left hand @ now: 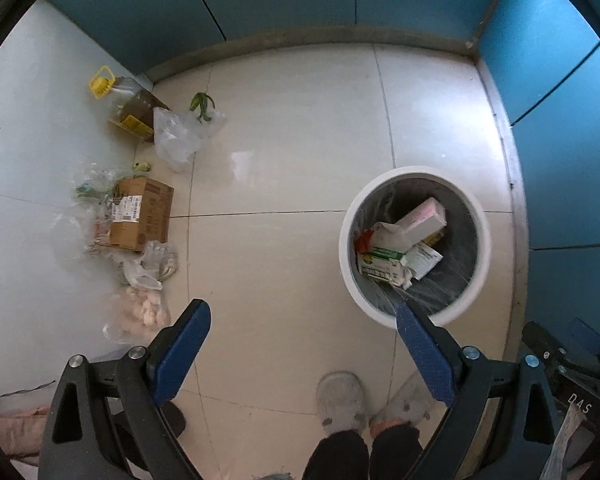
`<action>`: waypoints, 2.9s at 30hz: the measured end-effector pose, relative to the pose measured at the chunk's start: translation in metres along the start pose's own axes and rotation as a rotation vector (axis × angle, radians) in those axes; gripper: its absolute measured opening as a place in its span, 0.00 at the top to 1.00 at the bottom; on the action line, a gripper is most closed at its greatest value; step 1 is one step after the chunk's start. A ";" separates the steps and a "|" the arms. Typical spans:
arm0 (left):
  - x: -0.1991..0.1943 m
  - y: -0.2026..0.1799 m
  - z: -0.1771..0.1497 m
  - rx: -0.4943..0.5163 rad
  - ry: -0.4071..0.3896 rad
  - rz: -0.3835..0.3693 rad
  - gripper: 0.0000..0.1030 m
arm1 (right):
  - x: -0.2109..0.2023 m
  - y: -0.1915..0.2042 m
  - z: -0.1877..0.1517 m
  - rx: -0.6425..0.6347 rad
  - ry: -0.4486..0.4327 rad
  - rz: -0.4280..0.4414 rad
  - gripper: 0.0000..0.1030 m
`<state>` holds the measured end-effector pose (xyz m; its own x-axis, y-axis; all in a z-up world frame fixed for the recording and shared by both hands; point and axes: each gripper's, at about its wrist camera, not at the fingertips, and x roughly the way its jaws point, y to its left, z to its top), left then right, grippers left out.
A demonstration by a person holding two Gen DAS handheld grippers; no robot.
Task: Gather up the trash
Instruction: 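Move both tools back toward the counter, then grasp the green medicine sachet with the left tool while the right tool grasps the chili stem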
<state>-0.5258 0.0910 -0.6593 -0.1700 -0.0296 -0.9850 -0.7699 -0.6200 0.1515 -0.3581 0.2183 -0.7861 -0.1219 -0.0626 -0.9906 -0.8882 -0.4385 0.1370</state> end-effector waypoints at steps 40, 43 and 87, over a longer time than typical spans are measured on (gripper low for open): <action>-0.418 0.019 -0.113 0.132 -0.311 -0.140 0.08 | -0.515 0.011 -0.175 0.077 -0.281 0.169 0.01; -0.445 -0.007 -0.110 0.201 -0.381 -0.147 0.08 | -0.527 -0.016 -0.187 0.165 -0.294 0.229 0.01; -0.385 -0.547 -0.464 1.476 0.031 -0.242 0.09 | -0.496 -0.519 -0.598 1.257 -0.419 -0.032 0.79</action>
<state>0.2465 0.0780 -0.4010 0.0476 -0.0731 -0.9962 -0.6919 0.7169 -0.0856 0.4284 -0.0592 -0.3645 -0.0184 0.3117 -0.9500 -0.6683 0.7029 0.2436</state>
